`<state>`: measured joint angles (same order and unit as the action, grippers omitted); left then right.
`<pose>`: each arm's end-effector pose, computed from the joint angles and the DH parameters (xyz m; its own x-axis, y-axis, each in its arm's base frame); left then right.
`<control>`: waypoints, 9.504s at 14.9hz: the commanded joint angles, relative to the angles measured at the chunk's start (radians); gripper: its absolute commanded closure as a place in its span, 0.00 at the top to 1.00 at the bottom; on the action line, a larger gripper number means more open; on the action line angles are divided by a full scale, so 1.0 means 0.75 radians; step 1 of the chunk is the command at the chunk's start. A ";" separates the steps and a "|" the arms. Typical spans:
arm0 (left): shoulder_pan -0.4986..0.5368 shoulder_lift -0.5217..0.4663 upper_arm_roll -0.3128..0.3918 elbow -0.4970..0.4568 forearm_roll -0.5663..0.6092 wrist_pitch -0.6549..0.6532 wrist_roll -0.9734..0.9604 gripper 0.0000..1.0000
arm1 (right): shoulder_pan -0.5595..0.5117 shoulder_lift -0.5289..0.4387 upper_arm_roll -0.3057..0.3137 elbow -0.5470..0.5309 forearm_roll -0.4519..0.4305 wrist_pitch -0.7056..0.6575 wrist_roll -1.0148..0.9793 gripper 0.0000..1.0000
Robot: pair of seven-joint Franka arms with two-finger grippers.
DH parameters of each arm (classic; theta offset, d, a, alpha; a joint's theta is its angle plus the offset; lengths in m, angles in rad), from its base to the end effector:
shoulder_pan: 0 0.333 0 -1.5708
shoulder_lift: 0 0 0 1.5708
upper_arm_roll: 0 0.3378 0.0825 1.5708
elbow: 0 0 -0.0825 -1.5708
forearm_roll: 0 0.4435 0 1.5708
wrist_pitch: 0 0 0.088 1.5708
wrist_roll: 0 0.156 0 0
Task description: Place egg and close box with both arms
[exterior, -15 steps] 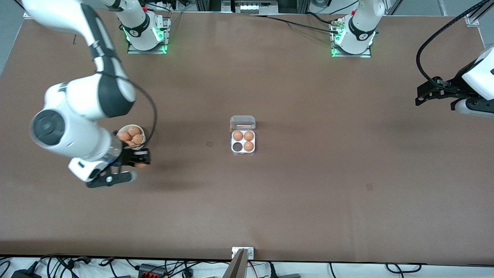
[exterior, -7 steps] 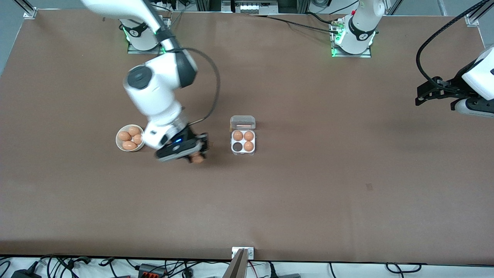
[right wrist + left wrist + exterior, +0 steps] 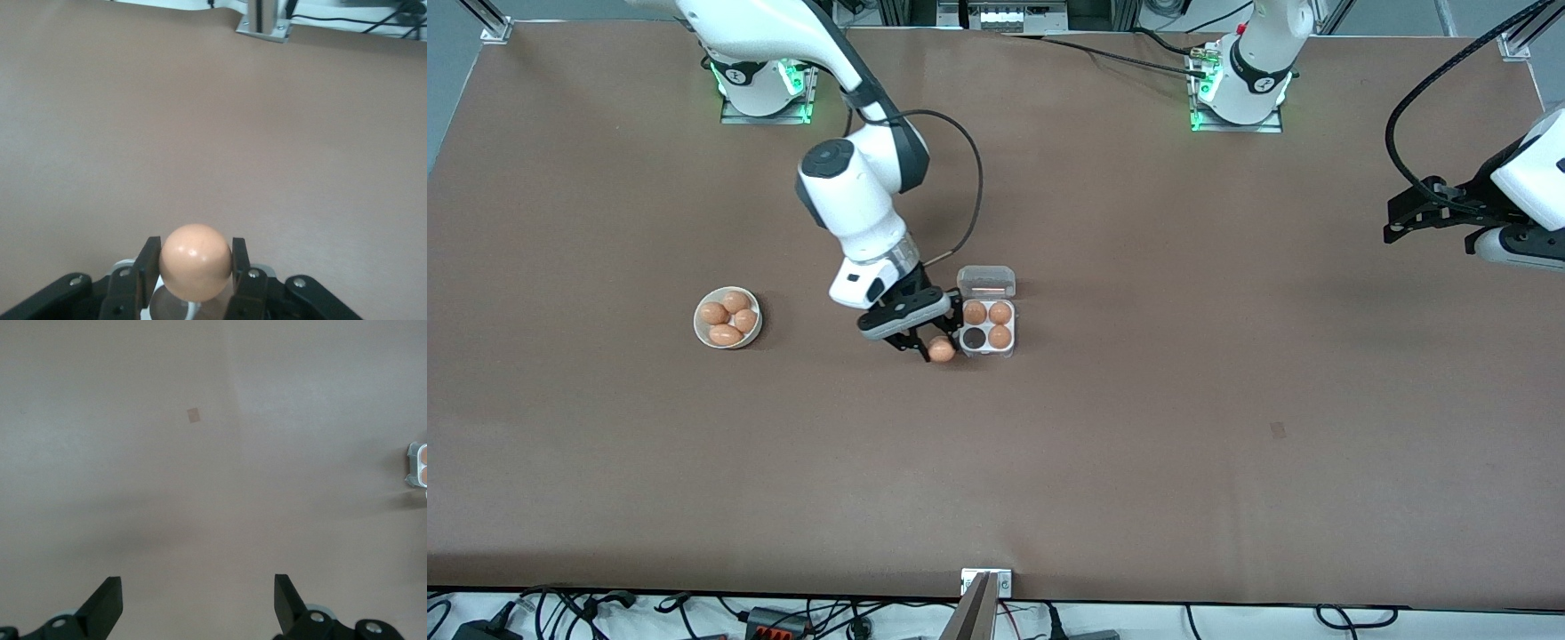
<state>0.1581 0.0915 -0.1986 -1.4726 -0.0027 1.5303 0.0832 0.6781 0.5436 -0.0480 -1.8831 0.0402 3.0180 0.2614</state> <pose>0.6378 -0.0211 0.5895 0.9919 -0.1232 -0.0302 -0.1226 -0.9922 0.0233 0.6130 0.4466 0.2186 0.8063 0.2440 0.5388 0.3745 -0.9157 -0.1458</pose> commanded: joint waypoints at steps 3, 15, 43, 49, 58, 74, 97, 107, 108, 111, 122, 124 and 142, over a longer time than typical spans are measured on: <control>0.002 0.017 -0.005 0.037 -0.005 -0.022 -0.011 1.00 | 0.131 0.116 -0.083 -0.001 0.006 0.148 0.011 0.27; 0.002 0.017 -0.005 0.037 -0.005 -0.022 -0.011 1.00 | 0.221 0.218 -0.112 -0.021 0.012 0.204 0.013 0.36; 0.002 0.084 -0.005 0.035 0.002 -0.071 0.024 0.68 | -0.905 -0.692 0.043 0.353 -0.021 -1.723 -0.003 1.00; -0.012 0.087 -0.015 0.033 -0.007 -0.159 0.036 0.01 | -0.972 -0.694 0.076 0.447 -0.072 -1.950 -0.001 1.00; -0.133 0.099 -0.277 -0.063 -0.098 -0.163 -0.313 0.01 | -0.976 -0.686 0.082 0.443 -0.056 -1.952 -0.046 1.00; -0.689 0.571 -0.488 -0.221 0.244 0.608 -1.417 0.01 | -0.892 -0.692 0.097 0.441 -0.082 -1.946 -0.027 1.00; -0.553 0.672 -0.683 -0.200 0.793 0.526 -1.535 0.01 | -0.890 -0.698 0.099 0.447 -0.078 -1.952 -0.130 1.00; 0.265 0.633 -1.189 0.008 0.791 0.015 -0.625 0.01 | -0.892 -0.702 0.099 0.447 -0.074 -1.954 -0.130 1.00; 0.320 0.633 -1.191 0.039 0.791 0.015 -0.555 0.02 | -0.892 -0.702 0.099 0.447 -0.074 -1.954 -0.130 1.00; 0.419 0.633 -1.191 0.145 0.775 -0.044 -0.379 0.60 | -0.890 -0.702 0.099 0.447 -0.076 -1.954 -0.130 1.00; 0.414 0.376 -0.778 0.274 0.279 -0.153 -0.185 1.00 | -0.882 -0.710 0.099 0.445 -0.074 -1.964 -0.130 1.00; 0.244 0.277 -0.451 0.252 0.064 -0.157 -0.134 1.00 | -0.882 -0.711 0.097 0.443 -0.074 -1.968 -0.130 1.00; -0.162 -0.181 0.201 -0.223 -0.033 0.065 -0.058 1.00 | -0.886 -0.710 0.095 0.447 -0.082 -1.958 -0.128 1.00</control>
<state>0.0503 -0.0316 -0.0538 -1.6726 -0.0513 1.6329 0.0277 0.0148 0.0159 0.0238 -1.5602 -0.0109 1.5582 0.1788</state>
